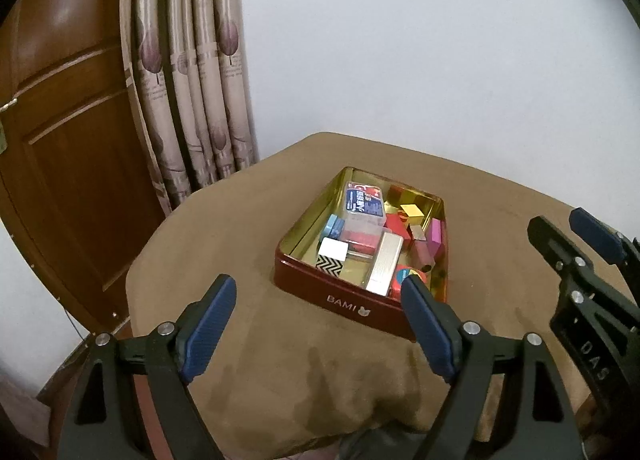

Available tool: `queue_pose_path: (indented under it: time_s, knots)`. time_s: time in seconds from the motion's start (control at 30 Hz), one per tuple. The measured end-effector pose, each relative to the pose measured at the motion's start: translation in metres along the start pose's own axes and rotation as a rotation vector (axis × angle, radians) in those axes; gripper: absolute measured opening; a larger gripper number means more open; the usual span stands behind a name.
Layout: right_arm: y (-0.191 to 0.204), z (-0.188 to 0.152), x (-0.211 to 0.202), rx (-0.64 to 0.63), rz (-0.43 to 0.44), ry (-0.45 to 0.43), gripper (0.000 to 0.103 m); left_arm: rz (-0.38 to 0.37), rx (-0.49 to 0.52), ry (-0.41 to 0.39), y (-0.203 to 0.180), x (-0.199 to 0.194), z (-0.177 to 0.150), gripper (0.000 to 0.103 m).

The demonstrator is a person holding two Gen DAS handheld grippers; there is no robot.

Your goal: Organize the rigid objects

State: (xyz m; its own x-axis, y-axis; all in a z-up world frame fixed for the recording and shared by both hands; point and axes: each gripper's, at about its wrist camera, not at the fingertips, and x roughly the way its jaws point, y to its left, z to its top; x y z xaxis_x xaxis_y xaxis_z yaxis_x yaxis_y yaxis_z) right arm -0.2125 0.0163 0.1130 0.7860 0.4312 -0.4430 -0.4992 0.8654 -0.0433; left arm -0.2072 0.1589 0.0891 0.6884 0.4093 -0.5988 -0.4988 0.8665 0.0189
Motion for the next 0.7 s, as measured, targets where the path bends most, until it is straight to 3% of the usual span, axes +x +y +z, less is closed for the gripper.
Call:
queue_pose_path:
  time_s: [0.7]
  knots:
    - [-0.007,-0.001,0.012,0.032,-0.015,0.014,0.054,-0.021,0.042,0.022,-0.016,0.016,0.003,0.088]
